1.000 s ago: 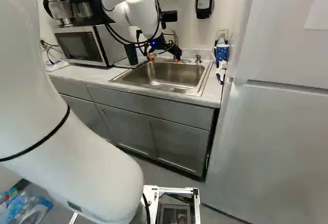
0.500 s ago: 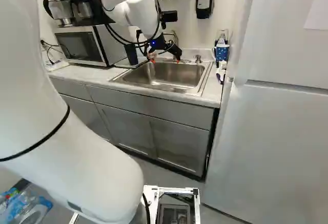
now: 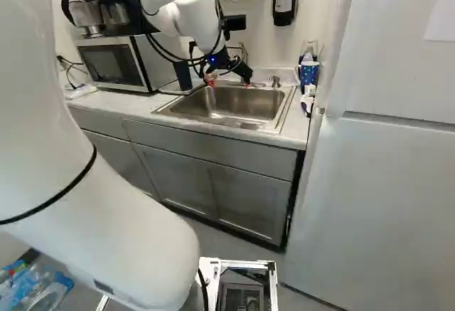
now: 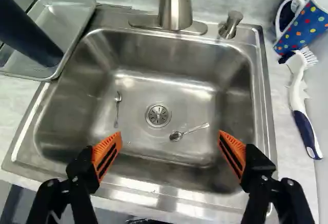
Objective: Rinse the cup and place it in the tray
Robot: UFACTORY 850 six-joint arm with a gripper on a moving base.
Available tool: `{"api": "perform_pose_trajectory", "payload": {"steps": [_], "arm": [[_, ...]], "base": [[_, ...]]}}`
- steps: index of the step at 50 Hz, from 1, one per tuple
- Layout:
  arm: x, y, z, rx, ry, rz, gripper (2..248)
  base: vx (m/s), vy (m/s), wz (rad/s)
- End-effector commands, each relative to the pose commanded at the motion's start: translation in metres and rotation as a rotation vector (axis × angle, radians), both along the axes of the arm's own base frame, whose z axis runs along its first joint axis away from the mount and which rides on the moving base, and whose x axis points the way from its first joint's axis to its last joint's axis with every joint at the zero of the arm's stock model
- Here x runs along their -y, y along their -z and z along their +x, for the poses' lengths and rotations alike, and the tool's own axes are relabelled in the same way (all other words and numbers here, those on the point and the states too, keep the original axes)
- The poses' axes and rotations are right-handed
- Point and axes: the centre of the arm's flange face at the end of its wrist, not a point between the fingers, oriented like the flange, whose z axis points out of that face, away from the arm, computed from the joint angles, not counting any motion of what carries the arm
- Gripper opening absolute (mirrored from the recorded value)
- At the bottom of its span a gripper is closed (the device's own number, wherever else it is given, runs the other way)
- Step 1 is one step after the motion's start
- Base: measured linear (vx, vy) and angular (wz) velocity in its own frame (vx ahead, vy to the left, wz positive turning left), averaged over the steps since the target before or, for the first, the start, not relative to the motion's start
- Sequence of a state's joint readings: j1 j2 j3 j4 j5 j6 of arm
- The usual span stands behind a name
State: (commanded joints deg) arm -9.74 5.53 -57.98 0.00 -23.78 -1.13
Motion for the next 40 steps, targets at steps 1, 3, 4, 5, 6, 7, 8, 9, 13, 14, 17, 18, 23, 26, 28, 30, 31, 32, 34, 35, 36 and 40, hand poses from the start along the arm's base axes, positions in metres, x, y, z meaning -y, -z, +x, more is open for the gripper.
{"api": "perform_pose_trajectory", "payload": {"steps": [1, 3, 4, 5, 6, 7, 8, 9, 13, 14, 17, 18, 23, 26, 28, 30, 31, 32, 34, 35, 36, 40], "arm": [[0.0, 0.0, 0.0, 0.0, 0.0, 0.0, 247], [0.0, 0.0, 0.0, 0.0, 0.0, 0.0, 247], [0.0, 0.0, 0.0, 0.0, 0.0, 0.0, 247], [0.0, 0.0, 0.0, 0.0, 0.0, 0.0, 247], [0.0, 0.0, 0.0, 0.0, 0.0, 0.0, 247], [0.0, 0.0, 0.0, 0.0, 0.0, 0.0, 247], [0.0, 0.0, 0.0, 0.0, 0.0, 0.0, 247], [0.0, 0.0, 0.0, 0.0, 0.0, 0.0, 247], [0.0, 0.0, 0.0, 0.0, 0.0, 0.0, 247], [0.0, 0.0, 0.0, 0.0, 0.0, 0.0, 247], [0.0, 0.0, 0.0, 0.0, 0.0, 0.0, 247], [0.0, 0.0, 0.0, 0.0, 0.0, 0.0, 247], [0.0, 0.0, 0.0, 0.0, 0.0, 0.0, 247], [0.0, 0.0, 0.0, 0.0, 0.0, 0.0, 247], [0.0, 0.0, 0.0, 0.0, 0.0, 0.0, 247], [0.0, 0.0, 0.0, 0.0, 0.0, 0.0, 247], [0.0, 0.0, 0.0, 0.0, 0.0, 0.0, 247], [0.0, 0.0, 0.0, 0.0, 0.0, 0.0, 247], [0.0, 0.0, 0.0, 0.0, 0.0, 0.0, 247], [0.0, 0.0, 0.0, 0.0, 0.0, 0.0, 247], [0.0, 0.0, 0.0, 0.0, 0.0, 0.0, 247], [0.0, 0.0, 0.0, 0.0, 0.0, 0.0, 247]], "base": [[-0.033, 0.025, -0.002], [-0.024, 0.028, -0.015], [-0.034, 0.033, -0.006], [-0.043, 0.029, 0.015], [-0.04, 0.032, -0.006], [-0.042, 0.027, -0.01], [-0.044, 0.031, -0.008], [-0.058, 0.037, 0.002], [-0.063, 0.052, -0.002], [-0.071, 0.061, -0.004], [-0.08, 0.072, 0.006], [-0.101, 0.088, 0.003], [-0.105, 0.08, 0.001], [-0.118, 0.087, 0.002], [-0.141, 0.103, 0.0], [-0.14, 0.103, 0.001], [-0.138, 0.104, -0.003], [-0.136, 0.109, -0.004], [-0.149, 0.119, -0.008], [-0.164, 0.128, -0.002], [-0.148, 0.115, 0.007], [-0.142, 0.105, -0.004]]}}
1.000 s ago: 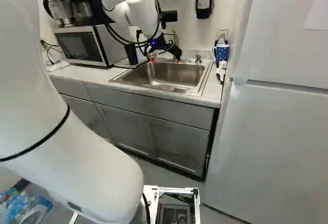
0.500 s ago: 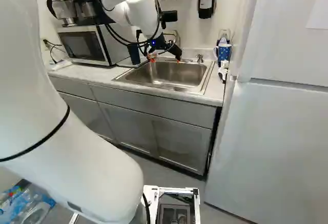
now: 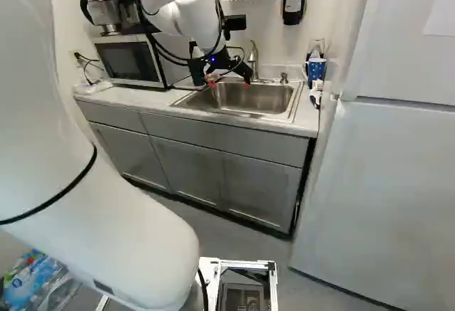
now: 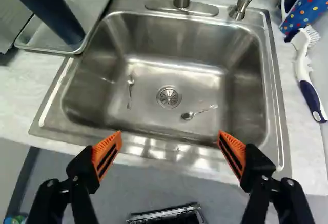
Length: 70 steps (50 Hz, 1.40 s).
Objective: Rinse the cup and place it in the tray
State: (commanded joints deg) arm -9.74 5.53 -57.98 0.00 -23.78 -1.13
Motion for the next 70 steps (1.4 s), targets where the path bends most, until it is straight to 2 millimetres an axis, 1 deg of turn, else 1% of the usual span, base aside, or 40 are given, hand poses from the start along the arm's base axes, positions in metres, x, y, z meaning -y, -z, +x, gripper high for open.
{"api": "perform_pose_trajectory", "payload": {"steps": [24, 48, 70], "arm": [[0.0, 0.0, 0.0, 0.0, 0.0, 0.0, 247], [0.0, 0.0, 0.0, 0.0, 0.0, 0.0, 247], [0.0, 0.0, 0.0, 0.0, 0.0, 0.0, 247]], "base": [[-0.165, 0.114, -0.017], [-0.165, 0.061, -0.365], [-0.104, 0.088, 0.003]]}}
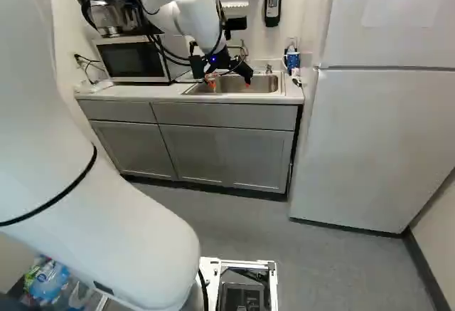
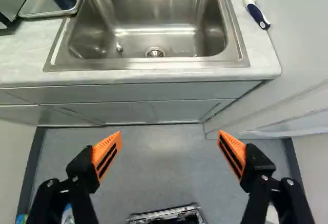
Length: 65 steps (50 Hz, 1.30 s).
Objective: Rinse the cup and place it in the tray
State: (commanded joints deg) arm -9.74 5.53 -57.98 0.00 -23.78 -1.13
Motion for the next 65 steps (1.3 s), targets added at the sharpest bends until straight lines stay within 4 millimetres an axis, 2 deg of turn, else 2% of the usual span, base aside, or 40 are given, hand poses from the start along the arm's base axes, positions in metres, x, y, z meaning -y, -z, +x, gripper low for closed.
{"api": "perform_pose_trajectory", "payload": {"steps": [36, 65], "arm": [[-0.001, 0.003, -0.001, 0.006, -0.002, -0.001, 247], [-0.008, 0.027, -0.006, 0.047, -0.014, -0.007, 247]], "base": [[0.003, -0.002, -0.001], [0.0, 0.0, 0.0]]}}
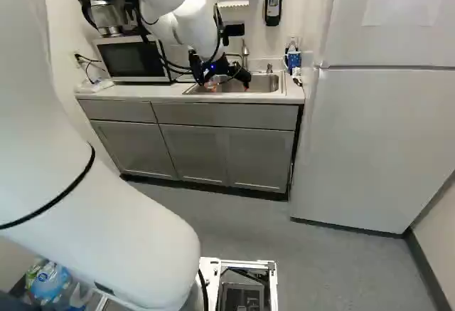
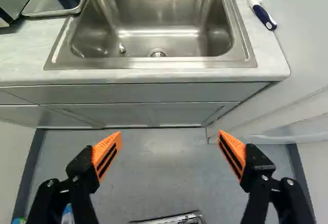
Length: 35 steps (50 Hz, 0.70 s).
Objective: Rinse the cup and place it in the tray
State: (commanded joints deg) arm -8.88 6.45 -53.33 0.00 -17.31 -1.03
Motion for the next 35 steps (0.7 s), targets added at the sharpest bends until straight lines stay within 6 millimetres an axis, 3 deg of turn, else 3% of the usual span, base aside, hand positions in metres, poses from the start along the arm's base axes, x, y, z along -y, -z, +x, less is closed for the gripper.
{"api": "perform_pose_trajectory", "payload": {"steps": [35], "arm": [[-0.018, 0.056, -0.021, 0.103, -0.03, -0.012, 247]], "base": [[0.0, 0.0, 0.0]]}}
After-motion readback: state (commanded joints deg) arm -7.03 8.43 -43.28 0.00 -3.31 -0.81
